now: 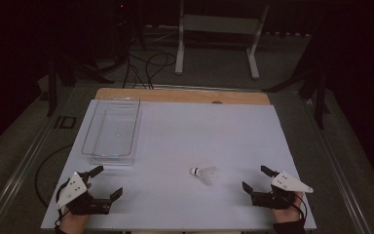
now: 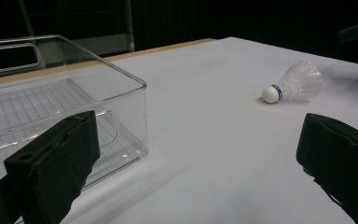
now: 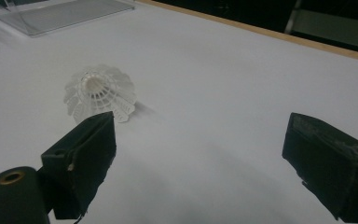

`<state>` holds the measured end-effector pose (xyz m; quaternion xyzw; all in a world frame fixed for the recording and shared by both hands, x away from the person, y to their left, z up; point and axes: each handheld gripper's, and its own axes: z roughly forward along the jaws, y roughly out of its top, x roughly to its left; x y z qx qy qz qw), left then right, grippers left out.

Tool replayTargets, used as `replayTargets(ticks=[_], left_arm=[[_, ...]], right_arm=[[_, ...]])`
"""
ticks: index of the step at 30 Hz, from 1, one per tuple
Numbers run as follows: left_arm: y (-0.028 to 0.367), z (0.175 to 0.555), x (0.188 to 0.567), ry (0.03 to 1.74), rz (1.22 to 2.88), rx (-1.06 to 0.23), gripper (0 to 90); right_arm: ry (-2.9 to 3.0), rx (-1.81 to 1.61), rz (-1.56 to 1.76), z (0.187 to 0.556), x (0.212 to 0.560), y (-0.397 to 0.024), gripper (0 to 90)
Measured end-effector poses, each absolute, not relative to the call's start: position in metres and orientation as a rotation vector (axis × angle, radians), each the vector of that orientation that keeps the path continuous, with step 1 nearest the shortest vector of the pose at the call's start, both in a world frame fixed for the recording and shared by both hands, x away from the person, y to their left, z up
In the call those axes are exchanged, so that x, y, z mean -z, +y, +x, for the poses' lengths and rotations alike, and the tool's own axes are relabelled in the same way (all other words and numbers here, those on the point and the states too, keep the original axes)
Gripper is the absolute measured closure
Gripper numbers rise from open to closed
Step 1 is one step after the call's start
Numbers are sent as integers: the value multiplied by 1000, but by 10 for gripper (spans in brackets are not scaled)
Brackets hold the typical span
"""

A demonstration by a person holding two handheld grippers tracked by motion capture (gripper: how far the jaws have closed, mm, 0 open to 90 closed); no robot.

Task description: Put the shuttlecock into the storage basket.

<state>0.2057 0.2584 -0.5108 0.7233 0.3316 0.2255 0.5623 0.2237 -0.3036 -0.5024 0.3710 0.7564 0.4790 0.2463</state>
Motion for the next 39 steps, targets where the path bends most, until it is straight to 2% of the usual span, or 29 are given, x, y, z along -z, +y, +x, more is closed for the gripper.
replayTargets(ticks=[24,39], left_arm=[[250,207,498,774,1748,-558,2],[241,216,470,658,1919,-484,2]], right_arm=[[2044,-1345,1020,223,501,-304,96],[2061,-1353,1019,225,501,-303,96]])
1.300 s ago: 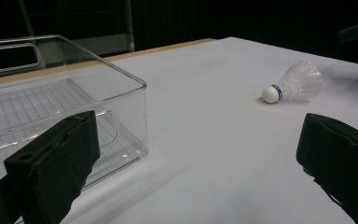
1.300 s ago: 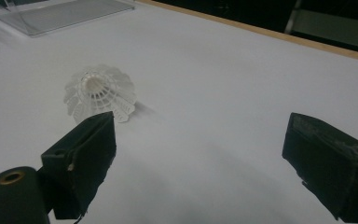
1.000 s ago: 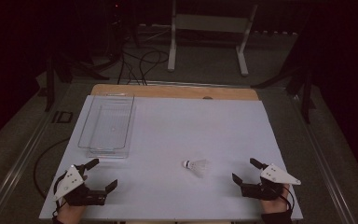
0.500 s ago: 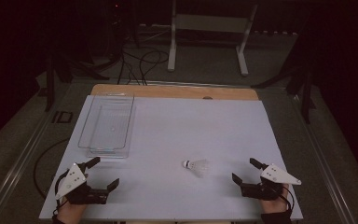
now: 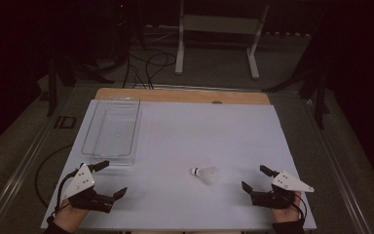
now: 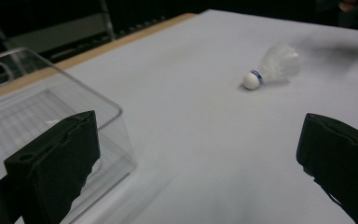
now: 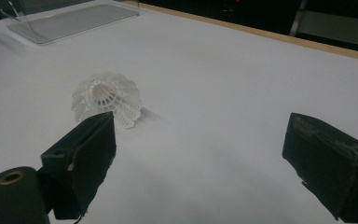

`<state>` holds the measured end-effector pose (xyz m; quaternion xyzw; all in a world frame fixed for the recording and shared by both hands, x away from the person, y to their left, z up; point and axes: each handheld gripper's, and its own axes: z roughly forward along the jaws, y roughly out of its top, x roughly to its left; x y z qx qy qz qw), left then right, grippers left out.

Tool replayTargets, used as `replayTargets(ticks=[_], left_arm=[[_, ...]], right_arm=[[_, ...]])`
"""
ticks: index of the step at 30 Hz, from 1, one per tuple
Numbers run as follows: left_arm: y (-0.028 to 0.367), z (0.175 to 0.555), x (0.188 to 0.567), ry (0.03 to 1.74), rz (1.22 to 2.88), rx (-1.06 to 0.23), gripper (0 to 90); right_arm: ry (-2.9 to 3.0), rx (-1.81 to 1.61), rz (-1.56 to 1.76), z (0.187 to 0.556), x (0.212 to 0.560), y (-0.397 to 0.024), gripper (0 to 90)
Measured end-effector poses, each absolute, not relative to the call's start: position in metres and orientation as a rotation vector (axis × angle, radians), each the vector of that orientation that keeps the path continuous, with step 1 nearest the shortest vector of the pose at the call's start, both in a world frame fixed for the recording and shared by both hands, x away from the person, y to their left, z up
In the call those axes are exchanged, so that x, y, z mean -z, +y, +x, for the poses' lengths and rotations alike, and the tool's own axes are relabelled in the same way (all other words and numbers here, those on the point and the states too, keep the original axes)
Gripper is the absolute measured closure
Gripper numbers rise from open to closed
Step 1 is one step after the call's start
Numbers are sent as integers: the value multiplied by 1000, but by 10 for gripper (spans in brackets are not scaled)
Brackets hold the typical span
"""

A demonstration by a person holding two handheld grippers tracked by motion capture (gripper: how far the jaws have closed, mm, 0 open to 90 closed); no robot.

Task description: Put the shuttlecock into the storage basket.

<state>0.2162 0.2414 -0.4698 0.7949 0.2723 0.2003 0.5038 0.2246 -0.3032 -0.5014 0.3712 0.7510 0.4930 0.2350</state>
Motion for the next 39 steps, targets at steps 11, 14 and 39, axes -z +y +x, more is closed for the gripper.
replayTargets(ticks=[11,14,39], left_arm=[[223,227,468,566,2003,-331,2],[221,229,465,555,2028,-299,2],[203,248,451,380,2166,-101,1]], right_arm=[[2077,-1351,1021,225,502,-302,97],[2082,-1353,1020,226,503,-302,97],[2099,-1356,1013,226,502,-300,97]])
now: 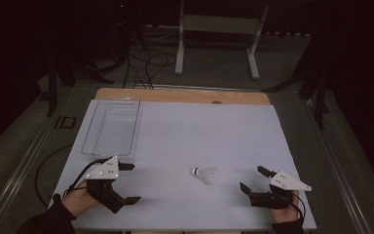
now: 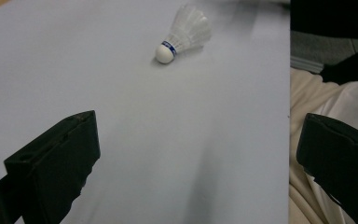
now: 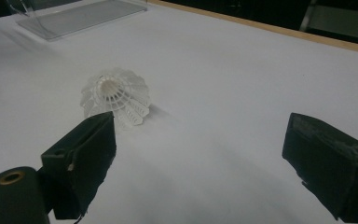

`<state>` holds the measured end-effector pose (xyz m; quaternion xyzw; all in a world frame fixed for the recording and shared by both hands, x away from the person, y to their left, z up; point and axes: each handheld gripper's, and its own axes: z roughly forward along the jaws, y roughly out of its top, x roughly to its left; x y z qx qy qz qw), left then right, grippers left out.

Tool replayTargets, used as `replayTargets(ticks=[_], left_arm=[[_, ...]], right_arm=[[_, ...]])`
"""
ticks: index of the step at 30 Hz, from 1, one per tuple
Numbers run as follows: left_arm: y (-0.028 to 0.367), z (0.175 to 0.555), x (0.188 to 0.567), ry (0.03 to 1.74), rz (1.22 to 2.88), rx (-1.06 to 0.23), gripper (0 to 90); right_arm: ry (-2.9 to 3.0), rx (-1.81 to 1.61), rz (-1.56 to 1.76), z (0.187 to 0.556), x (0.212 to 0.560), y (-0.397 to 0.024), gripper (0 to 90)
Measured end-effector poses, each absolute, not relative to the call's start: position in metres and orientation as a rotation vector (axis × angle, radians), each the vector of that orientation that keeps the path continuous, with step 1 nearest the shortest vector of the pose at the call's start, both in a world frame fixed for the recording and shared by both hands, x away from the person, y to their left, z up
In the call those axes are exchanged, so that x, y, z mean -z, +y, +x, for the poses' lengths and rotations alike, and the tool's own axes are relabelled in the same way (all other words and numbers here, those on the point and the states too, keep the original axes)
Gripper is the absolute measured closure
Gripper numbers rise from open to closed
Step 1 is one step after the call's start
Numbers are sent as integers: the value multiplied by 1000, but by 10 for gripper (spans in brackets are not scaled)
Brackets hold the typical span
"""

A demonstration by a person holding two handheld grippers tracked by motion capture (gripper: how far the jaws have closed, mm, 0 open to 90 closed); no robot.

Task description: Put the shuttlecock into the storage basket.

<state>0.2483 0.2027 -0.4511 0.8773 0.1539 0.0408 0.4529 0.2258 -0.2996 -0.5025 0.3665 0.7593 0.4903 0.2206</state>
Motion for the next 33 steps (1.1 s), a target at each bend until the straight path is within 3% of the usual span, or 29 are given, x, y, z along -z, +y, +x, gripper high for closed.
replayTargets(ticks=[23,33], left_arm=[[178,263,442,211,2271,46,1],[163,268,437,132,2354,42,1]], right_arm=[[2106,-1351,1006,226,503,-298,97],[2107,-1352,1006,226,503,-298,97]])
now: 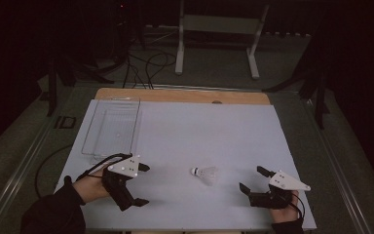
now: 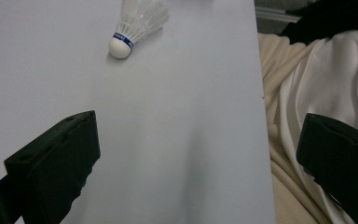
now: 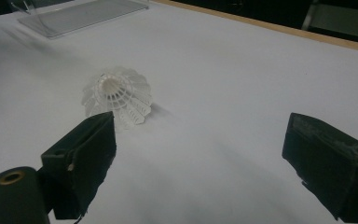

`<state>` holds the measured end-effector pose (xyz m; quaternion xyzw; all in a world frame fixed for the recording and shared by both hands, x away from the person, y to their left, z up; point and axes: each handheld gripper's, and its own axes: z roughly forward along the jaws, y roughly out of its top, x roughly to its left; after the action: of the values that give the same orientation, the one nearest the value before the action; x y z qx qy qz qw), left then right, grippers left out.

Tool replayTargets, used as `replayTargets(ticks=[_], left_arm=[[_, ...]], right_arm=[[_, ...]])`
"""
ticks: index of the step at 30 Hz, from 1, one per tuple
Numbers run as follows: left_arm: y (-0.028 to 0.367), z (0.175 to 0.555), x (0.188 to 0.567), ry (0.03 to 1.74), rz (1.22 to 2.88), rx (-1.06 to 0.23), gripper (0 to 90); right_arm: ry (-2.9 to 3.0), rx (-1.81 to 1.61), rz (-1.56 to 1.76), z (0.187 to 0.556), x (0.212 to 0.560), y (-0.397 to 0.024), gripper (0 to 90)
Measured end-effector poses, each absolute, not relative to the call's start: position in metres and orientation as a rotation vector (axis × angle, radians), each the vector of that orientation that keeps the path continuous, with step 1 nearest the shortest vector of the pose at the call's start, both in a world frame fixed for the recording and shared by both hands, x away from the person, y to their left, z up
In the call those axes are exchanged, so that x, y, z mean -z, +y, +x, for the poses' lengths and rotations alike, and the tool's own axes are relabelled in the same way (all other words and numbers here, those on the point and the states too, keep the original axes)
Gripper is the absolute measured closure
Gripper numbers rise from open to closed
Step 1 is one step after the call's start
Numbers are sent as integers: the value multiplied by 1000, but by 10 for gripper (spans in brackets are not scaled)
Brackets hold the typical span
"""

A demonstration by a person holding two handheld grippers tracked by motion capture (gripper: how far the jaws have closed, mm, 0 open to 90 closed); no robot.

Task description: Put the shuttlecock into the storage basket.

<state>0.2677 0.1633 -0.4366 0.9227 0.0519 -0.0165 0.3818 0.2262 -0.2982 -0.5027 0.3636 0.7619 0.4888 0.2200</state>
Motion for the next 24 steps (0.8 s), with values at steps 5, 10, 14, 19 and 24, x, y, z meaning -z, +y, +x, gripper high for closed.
replayTargets(ticks=[5,10,14,19,24], left_arm=[[153,270,439,98,2390,44,1],[143,270,440,70,2430,43,1],[135,272,442,65,2482,61,1],[125,274,442,33,2517,59,1],[115,274,442,-7,2552,51,1]], right_arm=[[2107,-1353,1005,226,502,-299,97],[2109,-1354,1005,226,502,-299,97],[2109,-1355,1003,226,502,-299,97],[2111,-1354,1006,226,503,-299,97],[2111,-1354,1004,226,503,-299,97]])
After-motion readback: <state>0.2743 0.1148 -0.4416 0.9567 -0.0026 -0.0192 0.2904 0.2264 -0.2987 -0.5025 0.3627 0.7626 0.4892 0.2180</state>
